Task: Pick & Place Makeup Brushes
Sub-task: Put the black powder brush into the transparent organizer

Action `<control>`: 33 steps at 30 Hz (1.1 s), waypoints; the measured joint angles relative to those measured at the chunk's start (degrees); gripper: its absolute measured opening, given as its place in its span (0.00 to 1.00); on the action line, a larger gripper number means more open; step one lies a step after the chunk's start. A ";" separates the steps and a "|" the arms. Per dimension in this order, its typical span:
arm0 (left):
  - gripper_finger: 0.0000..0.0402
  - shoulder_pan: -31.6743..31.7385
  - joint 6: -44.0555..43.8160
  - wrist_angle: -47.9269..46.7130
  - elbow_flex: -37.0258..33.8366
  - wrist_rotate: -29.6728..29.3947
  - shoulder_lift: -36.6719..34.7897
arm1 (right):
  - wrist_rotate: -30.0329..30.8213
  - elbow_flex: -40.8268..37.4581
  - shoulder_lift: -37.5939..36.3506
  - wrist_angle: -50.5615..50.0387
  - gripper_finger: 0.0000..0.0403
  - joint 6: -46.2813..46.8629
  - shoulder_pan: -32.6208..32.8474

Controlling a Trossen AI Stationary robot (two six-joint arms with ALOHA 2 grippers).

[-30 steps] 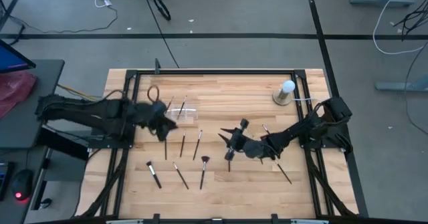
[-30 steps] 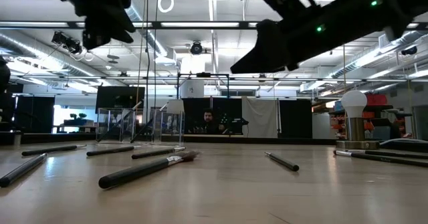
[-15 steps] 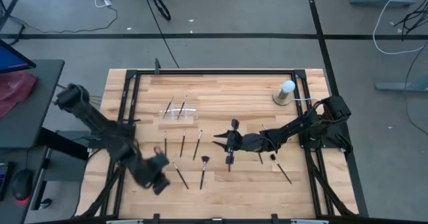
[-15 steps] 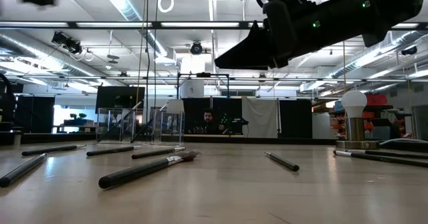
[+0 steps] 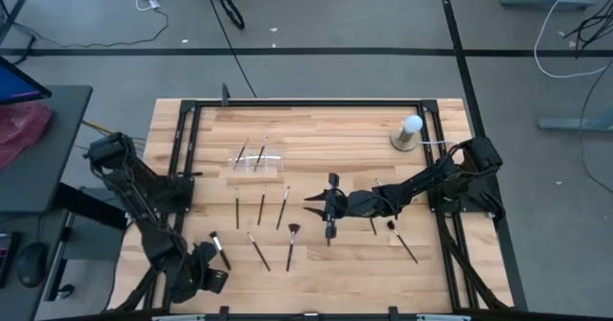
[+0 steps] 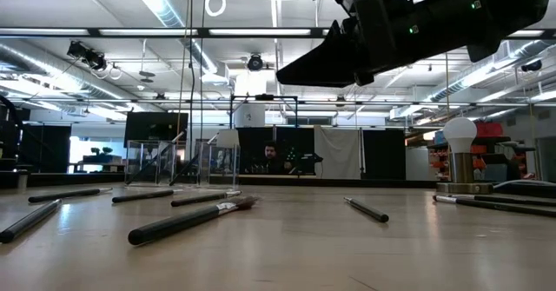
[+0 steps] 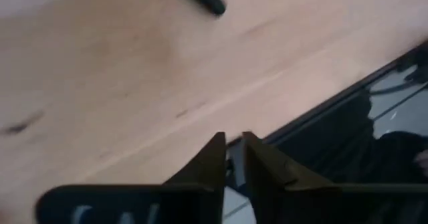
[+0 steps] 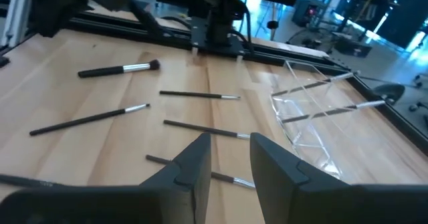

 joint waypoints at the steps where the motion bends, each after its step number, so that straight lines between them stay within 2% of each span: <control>1: 0.18 0.17 -0.26 -0.02 0.00 -0.89 0.08 | -0.33 0.00 0.00 -0.02 0.26 -0.62 0.00; 6: 0.40 2.38 -3.51 -4.30 0.00 -1.86 0.32 | -0.41 -0.01 -0.01 -0.09 0.26 -1.64 0.00; 9: 0.49 4.68 -5.24 -7.04 0.00 1.26 0.32 | -0.41 -0.11 -0.04 -0.36 0.26 -2.02 0.00; 11: 0.52 6.16 -5.82 -9.27 0.00 3.72 0.32 | -0.68 -0.12 -0.04 -0.67 0.26 -2.25 0.00; 15: 0.52 8.20 -5.98 -14.71 0.00 4.06 0.32 | -3.66 -0.13 -0.04 -0.35 0.26 -2.49 -0.02; 23: 0.44 11.43 -5.80 -19.84 0.00 -1.18 0.39 | -6.18 -0.13 -0.04 -0.33 0.26 -2.51 0.02; 33: 0.33 13.40 -3.91 -19.95 -0.03 1.73 3.61 | -6.16 -0.17 -0.04 -0.43 0.26 -2.51 0.00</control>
